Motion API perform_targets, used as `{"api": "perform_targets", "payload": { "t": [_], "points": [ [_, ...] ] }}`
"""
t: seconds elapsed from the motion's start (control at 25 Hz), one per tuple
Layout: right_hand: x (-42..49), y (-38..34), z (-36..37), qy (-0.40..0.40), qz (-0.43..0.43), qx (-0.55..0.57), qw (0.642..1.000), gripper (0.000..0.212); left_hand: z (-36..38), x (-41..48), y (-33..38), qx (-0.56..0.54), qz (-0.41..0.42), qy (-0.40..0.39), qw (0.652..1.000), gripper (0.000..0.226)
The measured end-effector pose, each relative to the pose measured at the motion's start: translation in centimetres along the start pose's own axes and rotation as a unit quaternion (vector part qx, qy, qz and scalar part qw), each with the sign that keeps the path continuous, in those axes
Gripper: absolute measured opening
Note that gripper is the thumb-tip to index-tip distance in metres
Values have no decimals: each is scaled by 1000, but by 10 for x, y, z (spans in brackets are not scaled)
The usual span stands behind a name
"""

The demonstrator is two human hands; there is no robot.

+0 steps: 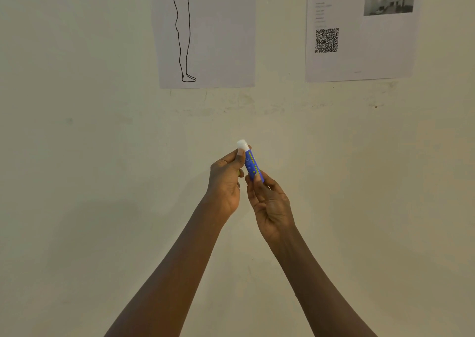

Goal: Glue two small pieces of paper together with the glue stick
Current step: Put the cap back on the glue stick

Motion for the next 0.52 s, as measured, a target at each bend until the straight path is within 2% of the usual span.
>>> {"api": "perform_targets", "payload": {
  "t": [0.04, 0.16, 0.2, 0.36, 0.52],
  "points": [
    [-1, 1, 1, -1, 19, 10, 1000, 10, 0, 0, 0, -5, -3, -7, 1000, 22],
    [-2, 4, 1, -5, 90, -1, 996, 44, 0, 0, 1, -3, -3, -18, 1000, 20],
    [-2, 5, 1, -7, 100, -3, 995, 45, 0, 0, 1, -2, -3, -17, 1000, 21],
    [-2, 2, 2, 4, 73, 30, 997, 24, -1, -1, 0, -15, -9, -2, 1000, 26],
    [-1, -2, 1, -2, 11, 9, 1000, 10, 0, -1, 1, -12, -2, 12, 1000, 27]
  ]
}}
Point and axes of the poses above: each hand's wrist, its own x-axis towards the middle knuckle, its own z-axis out of the palm, y = z × x, the point moved 7 cm from there along x, towards the middle knuckle, and after that the axes turned 15 degrees about -z, right-handed, at the moved point
